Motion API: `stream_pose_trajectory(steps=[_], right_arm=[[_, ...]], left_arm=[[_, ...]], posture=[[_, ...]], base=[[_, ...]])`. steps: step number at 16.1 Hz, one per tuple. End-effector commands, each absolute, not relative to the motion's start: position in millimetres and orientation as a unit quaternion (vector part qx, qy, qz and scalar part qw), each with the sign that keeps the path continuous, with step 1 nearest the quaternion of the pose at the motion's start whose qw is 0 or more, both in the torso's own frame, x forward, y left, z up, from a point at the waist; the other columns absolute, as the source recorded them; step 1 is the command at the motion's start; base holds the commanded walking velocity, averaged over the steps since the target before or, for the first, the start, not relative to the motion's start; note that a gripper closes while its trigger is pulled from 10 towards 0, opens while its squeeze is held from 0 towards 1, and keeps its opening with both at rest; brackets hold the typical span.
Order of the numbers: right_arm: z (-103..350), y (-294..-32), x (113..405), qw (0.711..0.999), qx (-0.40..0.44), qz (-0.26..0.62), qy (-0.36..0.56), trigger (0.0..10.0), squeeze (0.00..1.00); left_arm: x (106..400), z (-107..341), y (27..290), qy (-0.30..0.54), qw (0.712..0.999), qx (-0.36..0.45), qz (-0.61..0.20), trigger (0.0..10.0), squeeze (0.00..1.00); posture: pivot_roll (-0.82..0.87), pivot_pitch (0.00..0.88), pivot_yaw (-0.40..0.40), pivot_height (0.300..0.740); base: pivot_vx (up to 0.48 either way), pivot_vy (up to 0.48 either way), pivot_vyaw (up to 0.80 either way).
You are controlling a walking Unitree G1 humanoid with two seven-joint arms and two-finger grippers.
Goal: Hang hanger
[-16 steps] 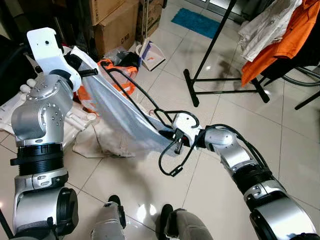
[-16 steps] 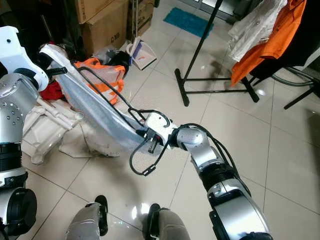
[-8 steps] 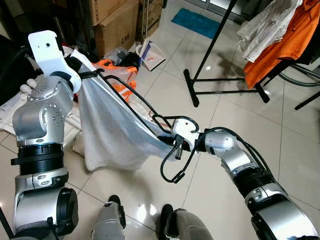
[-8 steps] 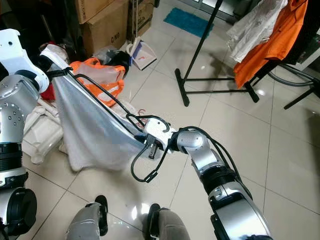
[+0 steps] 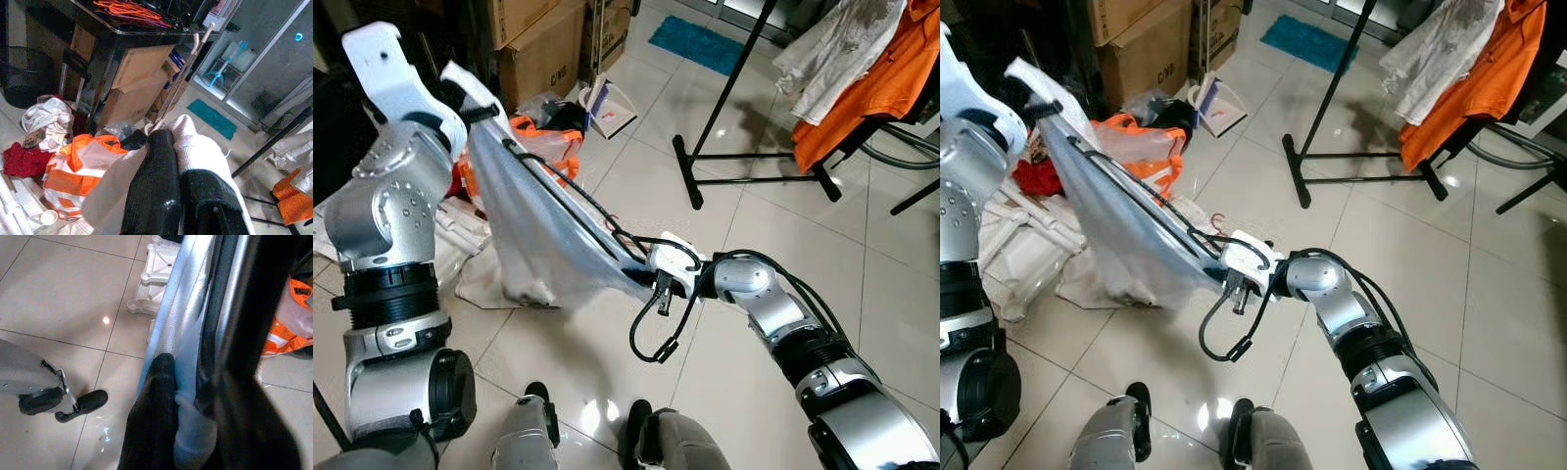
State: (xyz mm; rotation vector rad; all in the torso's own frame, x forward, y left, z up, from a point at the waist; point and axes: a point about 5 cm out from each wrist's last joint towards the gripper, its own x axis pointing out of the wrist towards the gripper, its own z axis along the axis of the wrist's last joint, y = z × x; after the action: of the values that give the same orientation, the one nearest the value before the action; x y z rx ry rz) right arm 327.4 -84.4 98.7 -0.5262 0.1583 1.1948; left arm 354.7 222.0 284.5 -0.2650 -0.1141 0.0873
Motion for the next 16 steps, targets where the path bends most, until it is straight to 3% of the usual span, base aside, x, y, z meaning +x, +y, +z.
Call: stream_pose_trajectory(steps=[1,10,16], right_arm=[[80,-99,321,0.788,-0.250,0.549,0.123,0.0,0.00],[76,-100,329,0.805,-0.281,0.504,0.138,0.0,0.00],[79,-101,342,0.846,-0.295,0.423,0.132,0.0,0.00]], left_arm=[[348,308,224,-0.106,0.984,-0.133,0.049,10.0,0.00],[346,309,203,-0.091,0.983,-0.157,0.009,10.0,0.00],[345,306,194,-0.083,0.981,-0.177,-0.008,10.0,0.00]], posture=[[0.03,0.212,-0.187,0.740],[0.03,0.210,-0.188,0.740],[0.04,0.198,-0.193,0.740]], base=[[0.000,0.000,0.00],[0.000,0.000,0.00],[0.000,0.000,0.00]])
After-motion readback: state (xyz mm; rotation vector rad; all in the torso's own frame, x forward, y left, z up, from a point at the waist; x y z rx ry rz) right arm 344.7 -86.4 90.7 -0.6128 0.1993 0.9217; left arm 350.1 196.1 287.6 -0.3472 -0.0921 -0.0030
